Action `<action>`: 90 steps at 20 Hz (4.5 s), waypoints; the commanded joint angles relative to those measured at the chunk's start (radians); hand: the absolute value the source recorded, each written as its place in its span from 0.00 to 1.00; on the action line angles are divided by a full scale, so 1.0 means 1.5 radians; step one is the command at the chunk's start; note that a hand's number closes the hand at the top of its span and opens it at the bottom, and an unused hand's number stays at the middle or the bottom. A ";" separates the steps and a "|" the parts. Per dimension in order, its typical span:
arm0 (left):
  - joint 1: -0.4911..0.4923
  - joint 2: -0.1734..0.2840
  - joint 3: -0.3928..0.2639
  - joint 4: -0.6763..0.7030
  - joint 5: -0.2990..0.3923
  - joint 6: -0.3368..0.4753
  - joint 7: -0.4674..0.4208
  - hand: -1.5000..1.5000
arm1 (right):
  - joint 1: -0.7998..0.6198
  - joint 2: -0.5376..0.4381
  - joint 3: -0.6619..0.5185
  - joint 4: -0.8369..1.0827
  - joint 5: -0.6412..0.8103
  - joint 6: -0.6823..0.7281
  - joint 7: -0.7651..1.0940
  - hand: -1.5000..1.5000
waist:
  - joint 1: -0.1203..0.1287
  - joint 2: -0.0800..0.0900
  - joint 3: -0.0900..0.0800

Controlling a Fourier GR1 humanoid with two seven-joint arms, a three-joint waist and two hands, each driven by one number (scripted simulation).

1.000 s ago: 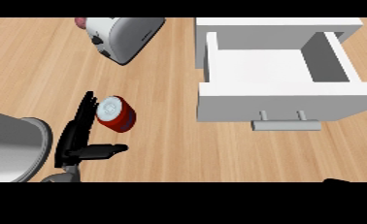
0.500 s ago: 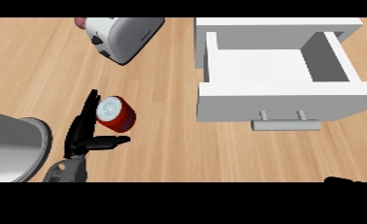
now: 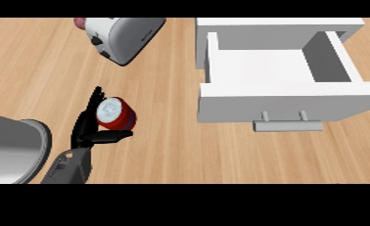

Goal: Pick up the can, place it into the drawer and close the drawer

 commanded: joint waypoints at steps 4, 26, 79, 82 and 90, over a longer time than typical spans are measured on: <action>-0.071 0.028 0.006 0.117 0.000 -0.046 -0.062 0.00 | 0.002 0.010 -0.005 0.044 0.017 0.013 -0.047 0.00 | -0.001 0.000 0.000; -0.138 -0.036 -0.011 0.133 0.012 -0.086 -0.100 1.00 | -0.029 0.005 -0.019 0.047 0.036 0.003 -0.047 0.00 | 0.001 0.000 0.000; -0.796 -0.098 -0.278 0.045 0.219 0.343 0.499 1.00 | -0.116 -0.019 -0.011 -0.004 0.041 -0.034 0.048 0.00 | -0.038 0.010 0.002; -0.789 -0.098 -0.326 0.067 0.247 0.350 0.485 1.00 | -0.116 -0.036 -0.022 -0.003 0.026 -0.025 0.067 0.00 | -0.041 0.009 0.002; -0.792 -0.098 -0.366 0.115 0.288 0.410 0.436 0.00 | -0.132 -0.034 -0.009 0.018 0.053 -0.029 0.045 0.00 | -0.048 0.013 0.002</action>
